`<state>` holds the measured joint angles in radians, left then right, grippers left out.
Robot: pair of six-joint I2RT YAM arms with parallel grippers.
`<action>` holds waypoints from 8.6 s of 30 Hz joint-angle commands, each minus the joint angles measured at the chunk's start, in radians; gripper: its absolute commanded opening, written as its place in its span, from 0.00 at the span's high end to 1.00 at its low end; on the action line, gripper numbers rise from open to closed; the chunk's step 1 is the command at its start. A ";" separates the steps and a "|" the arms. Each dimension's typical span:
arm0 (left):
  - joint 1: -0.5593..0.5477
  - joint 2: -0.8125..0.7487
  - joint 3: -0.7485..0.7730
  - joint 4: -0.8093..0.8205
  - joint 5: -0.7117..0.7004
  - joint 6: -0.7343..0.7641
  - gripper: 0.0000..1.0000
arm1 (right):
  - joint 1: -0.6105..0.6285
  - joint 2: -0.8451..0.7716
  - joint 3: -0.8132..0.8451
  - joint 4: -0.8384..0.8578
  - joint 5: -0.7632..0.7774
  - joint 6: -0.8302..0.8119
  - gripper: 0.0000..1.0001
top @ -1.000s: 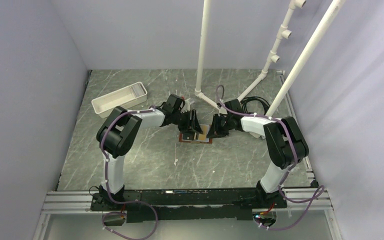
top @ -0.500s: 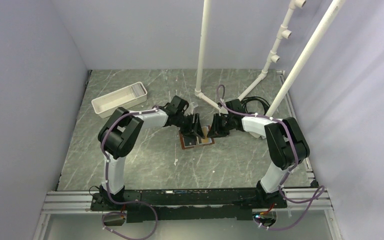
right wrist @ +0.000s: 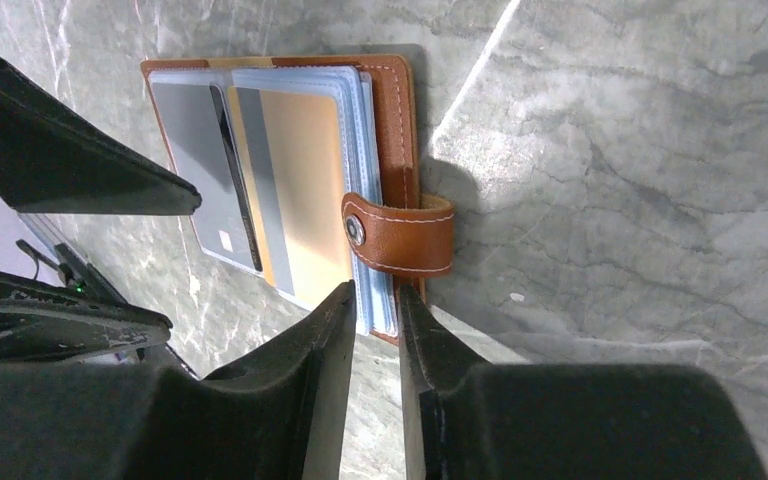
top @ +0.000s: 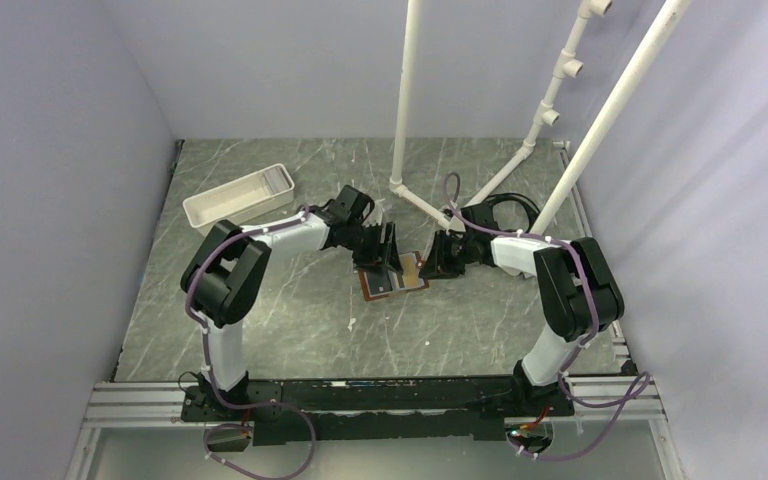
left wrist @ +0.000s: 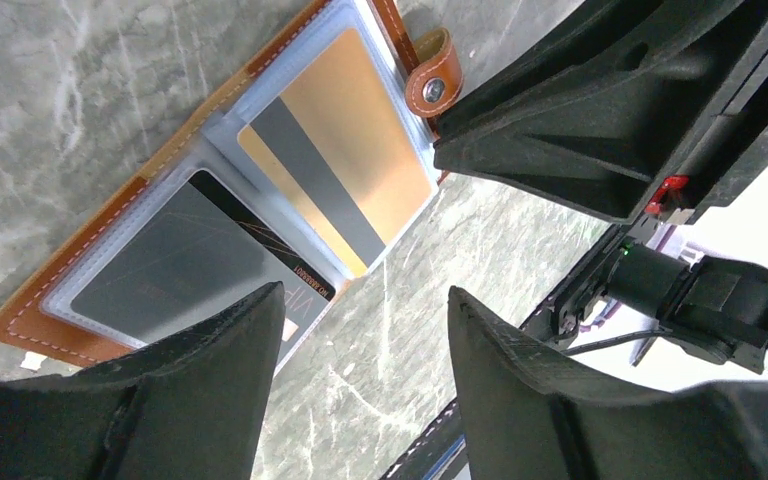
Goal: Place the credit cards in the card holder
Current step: Insert the credit card into the card holder, then pick up the credit card from the storage box, then insert the credit card into the card holder.
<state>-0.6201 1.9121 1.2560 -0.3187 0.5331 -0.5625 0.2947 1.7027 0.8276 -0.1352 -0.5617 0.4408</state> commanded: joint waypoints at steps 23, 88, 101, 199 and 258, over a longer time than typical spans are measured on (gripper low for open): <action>0.011 0.092 -0.080 0.157 0.059 -0.029 0.88 | -0.003 -0.017 0.004 0.063 -0.118 -0.002 0.68; 0.757 0.107 0.391 -0.067 -0.168 0.026 0.21 | 0.133 -0.053 0.141 -0.015 -0.067 -0.044 0.50; 0.726 0.266 0.436 0.050 -0.103 -0.019 0.27 | 0.109 -0.050 0.126 -0.004 -0.084 -0.045 0.50; 0.214 0.004 -0.485 1.640 0.465 -0.764 1.00 | 0.020 -0.136 -0.282 0.999 -0.302 0.686 0.65; 0.225 -0.086 -0.186 -0.018 0.064 0.103 0.42 | 0.018 0.100 -0.033 0.249 -0.412 0.191 1.00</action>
<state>-0.3779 1.7859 1.0344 -0.1783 0.6704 -0.5579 0.3103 1.8069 0.7830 0.1310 -0.9531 0.6716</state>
